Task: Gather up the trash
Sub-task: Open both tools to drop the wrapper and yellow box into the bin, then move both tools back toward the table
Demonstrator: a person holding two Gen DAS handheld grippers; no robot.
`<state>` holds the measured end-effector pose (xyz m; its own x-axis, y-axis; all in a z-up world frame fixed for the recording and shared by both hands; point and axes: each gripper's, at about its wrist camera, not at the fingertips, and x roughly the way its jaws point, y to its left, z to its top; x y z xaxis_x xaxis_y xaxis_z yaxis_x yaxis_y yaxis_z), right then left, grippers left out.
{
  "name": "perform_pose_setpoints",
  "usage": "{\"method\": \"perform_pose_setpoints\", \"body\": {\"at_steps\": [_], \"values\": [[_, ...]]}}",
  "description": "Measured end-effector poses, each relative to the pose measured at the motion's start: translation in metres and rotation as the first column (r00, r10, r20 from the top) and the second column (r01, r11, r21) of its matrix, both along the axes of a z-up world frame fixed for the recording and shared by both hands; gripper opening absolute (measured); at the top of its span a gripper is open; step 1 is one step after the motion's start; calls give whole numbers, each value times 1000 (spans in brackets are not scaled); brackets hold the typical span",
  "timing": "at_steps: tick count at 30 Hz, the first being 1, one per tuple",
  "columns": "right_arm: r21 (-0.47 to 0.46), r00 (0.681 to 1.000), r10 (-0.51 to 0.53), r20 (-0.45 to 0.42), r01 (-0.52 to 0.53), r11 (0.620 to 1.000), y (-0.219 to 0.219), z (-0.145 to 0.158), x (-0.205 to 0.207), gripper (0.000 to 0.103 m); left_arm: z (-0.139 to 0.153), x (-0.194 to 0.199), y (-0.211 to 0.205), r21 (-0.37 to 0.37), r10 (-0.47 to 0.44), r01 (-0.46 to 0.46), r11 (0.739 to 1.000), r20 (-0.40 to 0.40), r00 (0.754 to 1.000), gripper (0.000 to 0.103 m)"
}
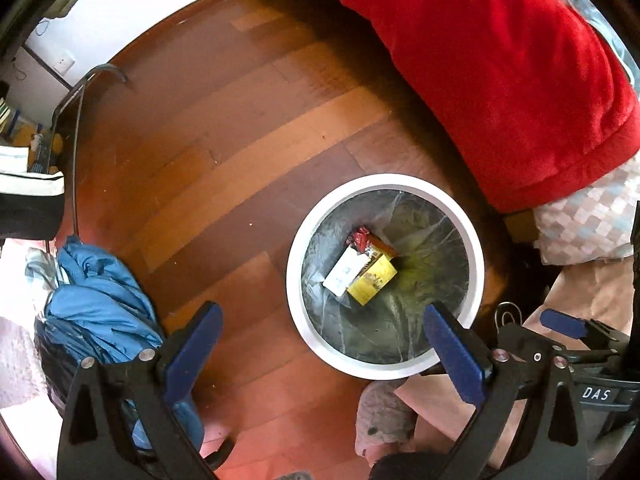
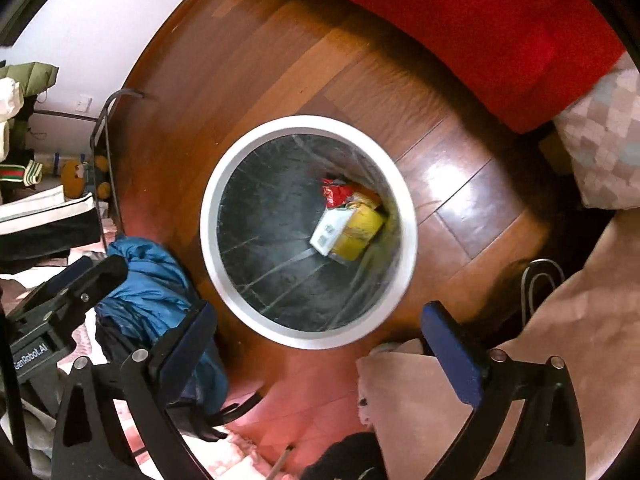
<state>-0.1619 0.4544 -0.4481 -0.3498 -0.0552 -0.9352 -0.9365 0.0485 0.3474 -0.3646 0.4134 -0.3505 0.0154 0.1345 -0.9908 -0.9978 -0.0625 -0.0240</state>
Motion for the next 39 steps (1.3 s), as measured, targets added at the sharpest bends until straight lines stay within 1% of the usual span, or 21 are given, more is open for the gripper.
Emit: {"method": "perform_pose_setpoints", "body": {"at_steps": [3,5,8,14,20,23,27,29,30,33,36,37,39], "values": [[37,997,23,68,-25,999,-11,14,3,103,10,6,-14,40,-11,13,999,-46,999,103],[68,991,36,129,-45,997,-21,25,5,103,16,10,-20,53,-21,24,998,-57,998,103],[99,983,46,179,-64,993,-31,39,6,103,28,15,-31,82,-31,38,996,-77,997,103],[141,976,48,211,-79,987,-51,67,6,103,44,21,-49,106,-41,48,993,-76,996,103],[196,978,24,206,-65,978,-72,102,9,103,67,24,-69,142,-43,53,988,-78,996,103],[228,980,10,197,-55,972,-83,122,8,103,89,29,-81,183,-49,64,981,-81,995,103],[301,986,-29,163,-21,953,-104,161,15,103,128,37,-99,252,-42,74,965,-131,990,103],[355,990,-58,125,10,935,-120,188,24,103,153,42,-112,310,-46,86,947,-136,990,103],[372,991,-70,114,23,928,-126,196,26,103,163,45,-118,332,-47,90,939,-137,989,103],[445,991,-121,57,83,892,-154,236,43,103,197,59,-139,401,-68,118,908,-136,988,103],[490,986,-166,3,143,860,-183,263,63,103,217,75,-156,444,-94,146,884,-136,986,103],[503,982,-186,-18,170,847,-196,273,73,103,225,85,-163,460,-107,159,873,-137,985,103],[520,972,-228,-51,221,825,-221,287,94,103,234,101,-176,478,-131,175,861,-123,984,103]]}}
